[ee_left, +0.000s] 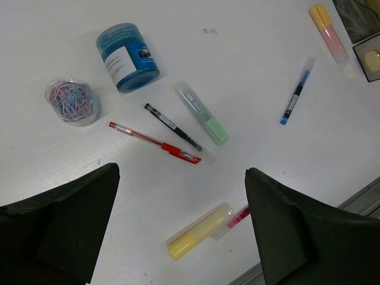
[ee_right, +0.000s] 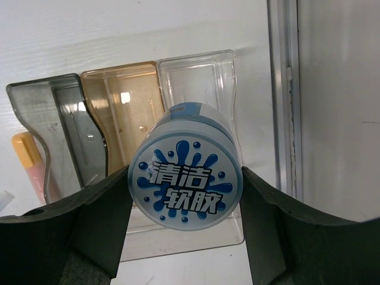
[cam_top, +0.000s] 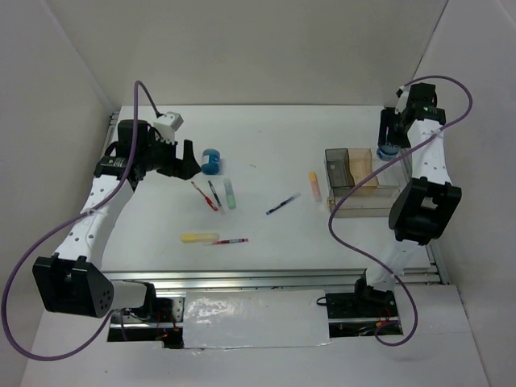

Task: Sort the stationery into containers
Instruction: Place the stationery in the storage box.

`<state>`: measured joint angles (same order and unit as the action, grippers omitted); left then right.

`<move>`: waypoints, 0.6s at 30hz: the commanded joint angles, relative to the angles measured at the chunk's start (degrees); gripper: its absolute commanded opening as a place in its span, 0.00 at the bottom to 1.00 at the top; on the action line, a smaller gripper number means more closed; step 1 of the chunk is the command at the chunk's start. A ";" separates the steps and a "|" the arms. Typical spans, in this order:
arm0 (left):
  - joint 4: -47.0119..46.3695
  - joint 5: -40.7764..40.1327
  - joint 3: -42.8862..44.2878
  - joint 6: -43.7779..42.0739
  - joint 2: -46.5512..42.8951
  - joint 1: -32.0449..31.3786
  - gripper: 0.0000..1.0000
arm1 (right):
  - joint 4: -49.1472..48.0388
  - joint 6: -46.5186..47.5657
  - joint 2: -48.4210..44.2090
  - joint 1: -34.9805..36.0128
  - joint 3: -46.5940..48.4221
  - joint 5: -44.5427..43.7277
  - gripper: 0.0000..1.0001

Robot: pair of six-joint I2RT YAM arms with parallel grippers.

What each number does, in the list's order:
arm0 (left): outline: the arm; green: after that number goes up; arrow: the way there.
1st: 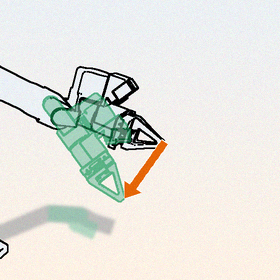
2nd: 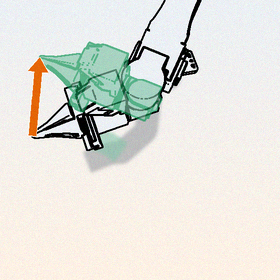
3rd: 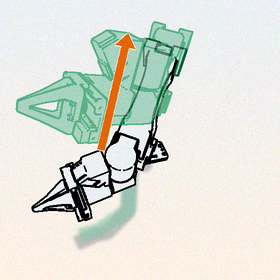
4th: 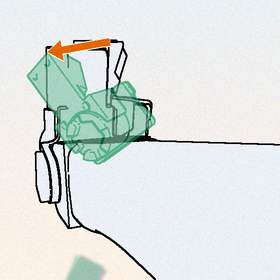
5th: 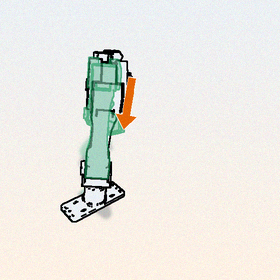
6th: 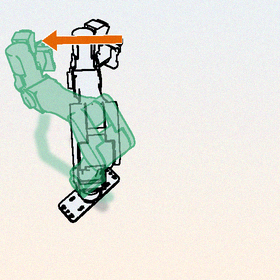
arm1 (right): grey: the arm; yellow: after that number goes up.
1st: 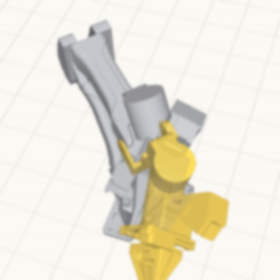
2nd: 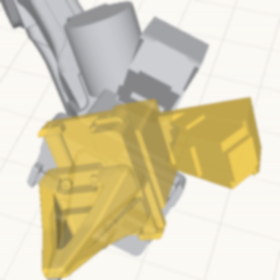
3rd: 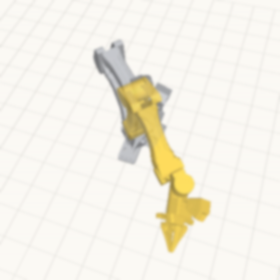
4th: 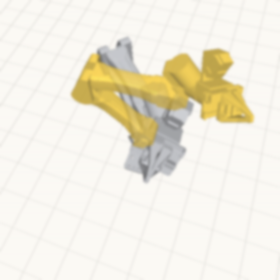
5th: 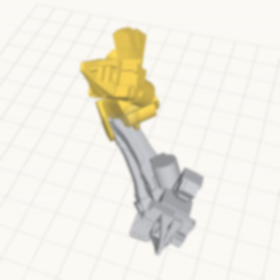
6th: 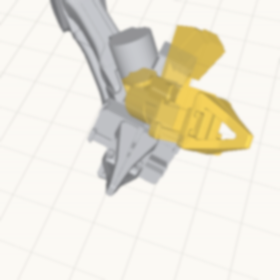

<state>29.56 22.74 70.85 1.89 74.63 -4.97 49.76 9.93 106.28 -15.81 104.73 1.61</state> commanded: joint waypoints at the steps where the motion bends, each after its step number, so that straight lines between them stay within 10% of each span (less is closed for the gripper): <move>1: -2.58 1.60 0.08 0.83 0.60 -0.13 0.99 | -0.80 -1.93 1.38 -0.36 3.64 -1.43 0.30; 18: -2.23 0.64 1.13 0.04 3.24 -0.13 0.99 | -3.79 -2.55 10.61 -1.76 9.44 -2.57 0.31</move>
<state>28.93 22.81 70.85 1.80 77.21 -4.97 49.28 7.53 116.79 -17.17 109.97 0.12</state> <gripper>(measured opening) 0.993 0.724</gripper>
